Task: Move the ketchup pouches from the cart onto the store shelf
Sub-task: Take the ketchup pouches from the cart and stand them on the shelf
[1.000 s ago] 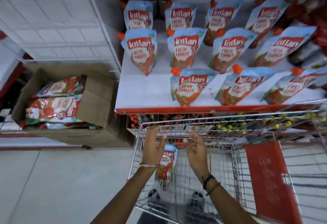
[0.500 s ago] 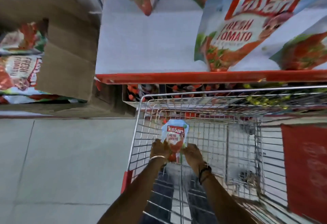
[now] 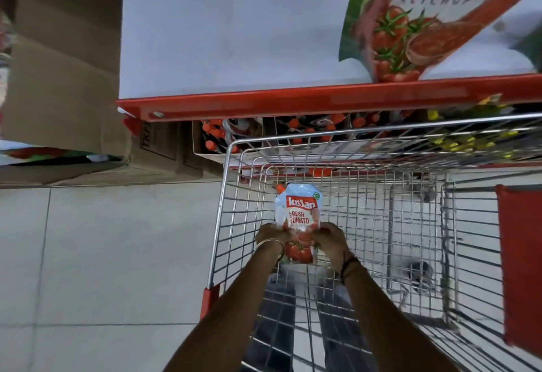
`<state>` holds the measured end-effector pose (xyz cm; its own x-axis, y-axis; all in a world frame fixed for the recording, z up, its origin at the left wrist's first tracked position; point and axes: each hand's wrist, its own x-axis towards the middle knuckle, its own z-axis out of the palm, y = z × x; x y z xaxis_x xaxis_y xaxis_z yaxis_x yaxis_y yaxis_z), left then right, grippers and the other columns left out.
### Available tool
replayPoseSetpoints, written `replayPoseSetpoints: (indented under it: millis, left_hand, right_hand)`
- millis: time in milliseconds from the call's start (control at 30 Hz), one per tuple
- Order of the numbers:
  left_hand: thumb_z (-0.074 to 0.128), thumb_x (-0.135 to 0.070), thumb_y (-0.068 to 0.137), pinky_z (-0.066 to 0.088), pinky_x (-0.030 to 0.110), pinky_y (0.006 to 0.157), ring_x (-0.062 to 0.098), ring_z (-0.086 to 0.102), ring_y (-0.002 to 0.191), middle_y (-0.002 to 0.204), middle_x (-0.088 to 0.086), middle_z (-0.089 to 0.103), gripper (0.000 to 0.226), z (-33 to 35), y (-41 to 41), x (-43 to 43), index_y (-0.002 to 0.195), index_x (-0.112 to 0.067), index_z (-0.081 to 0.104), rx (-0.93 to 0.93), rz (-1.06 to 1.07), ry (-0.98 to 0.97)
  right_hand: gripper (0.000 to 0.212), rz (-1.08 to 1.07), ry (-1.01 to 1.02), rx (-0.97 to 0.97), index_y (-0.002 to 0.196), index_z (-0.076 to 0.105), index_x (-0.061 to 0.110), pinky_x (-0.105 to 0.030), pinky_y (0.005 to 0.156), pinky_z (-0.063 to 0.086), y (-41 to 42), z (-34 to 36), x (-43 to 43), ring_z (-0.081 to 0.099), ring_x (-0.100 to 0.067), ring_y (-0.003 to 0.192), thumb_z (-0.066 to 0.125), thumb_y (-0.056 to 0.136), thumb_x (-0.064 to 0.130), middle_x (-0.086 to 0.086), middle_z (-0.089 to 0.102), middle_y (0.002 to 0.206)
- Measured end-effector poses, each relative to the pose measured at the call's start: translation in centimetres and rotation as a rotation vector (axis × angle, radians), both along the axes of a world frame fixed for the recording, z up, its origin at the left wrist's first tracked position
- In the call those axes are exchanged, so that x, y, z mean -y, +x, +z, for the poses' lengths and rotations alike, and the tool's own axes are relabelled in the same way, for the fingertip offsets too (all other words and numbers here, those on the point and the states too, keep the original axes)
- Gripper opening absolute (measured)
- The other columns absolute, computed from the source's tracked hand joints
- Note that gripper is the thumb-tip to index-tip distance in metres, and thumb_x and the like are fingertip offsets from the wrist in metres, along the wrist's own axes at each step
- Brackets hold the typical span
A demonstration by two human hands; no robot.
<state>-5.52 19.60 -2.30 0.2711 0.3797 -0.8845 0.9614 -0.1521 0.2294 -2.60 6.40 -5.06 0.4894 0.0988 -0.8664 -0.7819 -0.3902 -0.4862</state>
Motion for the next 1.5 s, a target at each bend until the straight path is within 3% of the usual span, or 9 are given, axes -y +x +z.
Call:
replayPoseSetpoints:
  millis: [133,367,533,733,933,1033,1233,1400,1500]
  left_hand:
    - [0.072,-0.029,0.073,0.047,0.031,0.080,0.031,0.062,0.102,0.110,0.016,0.069,0.037,2.5,-0.9,-0.2,0.100,-0.004,0.065,0.086,0.048,0.004]
    - [0.081,-0.010,0.060,0.052,0.034,0.074,0.026,0.062,0.084,0.093,0.014,0.070,0.028,10.0,-3.6,-0.9,0.079,-0.010,0.060,0.368,0.122,0.000]
    - [0.077,0.000,0.065,0.045,0.006,0.050,0.022,0.058,0.081,0.088,0.006,0.063,0.032,16.6,-5.4,-1.6,0.085,-0.013,0.054,0.657,0.147,0.000]
    - [0.077,-0.022,0.051,0.043,0.005,0.059,0.007,0.058,0.072,0.081,0.001,0.063,0.043,23.0,-6.4,-2.9,0.089,-0.017,0.059,0.962,0.207,0.090]
    - [0.073,-0.007,0.056,0.049,0.008,0.064,-0.001,0.060,0.073,0.084,0.000,0.065,0.035,30.0,-4.1,-4.9,0.087,-0.015,0.059,1.221,0.273,0.113]
    - [0.073,0.008,0.062,0.049,0.007,0.064,-0.009,0.060,0.071,0.083,-0.002,0.064,0.037,33.1,-2.0,-6.3,0.088,-0.014,0.058,1.315,0.277,0.153]
    - [0.069,-0.013,0.057,0.050,0.033,0.078,0.024,0.060,0.091,0.089,0.007,0.064,0.034,36.2,2.3,-9.4,0.089,-0.019,0.057,1.426,0.284,0.228]
    - [0.067,-0.013,0.058,0.044,0.004,0.070,0.014,0.057,0.085,0.090,0.005,0.063,0.038,35.9,4.7,-11.3,0.095,-0.011,0.059,1.431,0.276,0.271]
    - [0.066,-0.012,0.058,0.047,0.014,0.075,0.015,0.058,0.087,0.091,0.004,0.063,0.041,34.8,5.7,-12.1,0.098,-0.008,0.059,1.403,0.285,0.282]
  right_hand:
    - [0.019,-0.061,0.067,0.039,0.093,0.061,0.008,-0.045,0.083,0.057,-0.4,2.4,1.1,0.067,-0.032,0.093,0.072,0.078,0.012,-0.015,0.067,0.103]
    - [0.022,-0.044,0.167,0.206,0.086,0.058,0.013,-0.028,0.068,0.059,-0.6,10.6,1.1,0.068,-0.025,0.087,0.075,0.074,0.005,-0.011,0.065,0.100]
    - [0.030,0.010,0.246,0.372,0.099,0.056,-0.002,-0.012,0.058,0.054,-1.3,17.7,0.7,0.064,-0.020,0.085,0.073,0.074,-0.002,-0.015,0.065,0.100]
    - [0.029,0.058,0.340,0.611,0.101,0.056,-0.001,-0.009,0.053,0.050,-1.1,26.5,-1.1,0.062,0.007,0.068,0.070,0.076,-0.004,-0.001,0.063,0.090]
    - [0.027,0.064,0.421,0.847,0.098,0.058,0.013,-0.031,0.062,0.060,0.5,33.9,-3.5,0.071,-0.018,0.078,0.073,0.077,0.006,-0.009,0.069,0.098]
    - [0.029,-0.006,0.502,0.939,0.102,0.055,0.002,-0.020,0.054,0.057,1.6,37.4,-5.3,0.068,-0.005,0.064,0.069,0.077,-0.002,-0.007,0.067,0.092]
    - [0.026,-0.114,0.523,1.050,0.100,0.051,-0.002,-0.013,0.046,0.051,4.4,40.8,-9.5,0.061,0.001,0.052,0.066,0.079,-0.005,-0.009,0.061,0.089]
    - [0.023,-0.184,0.457,1.104,0.099,0.053,0.005,-0.003,0.055,0.047,6.2,39.9,-12.6,0.062,0.005,0.071,0.065,0.081,-0.003,-0.007,0.060,0.094]
    - [0.025,-0.246,0.388,1.107,0.103,0.057,0.002,0.000,0.066,0.046,7.0,37.8,-14.1,0.060,-0.018,0.096,0.068,0.080,0.002,-0.015,0.063,0.106]
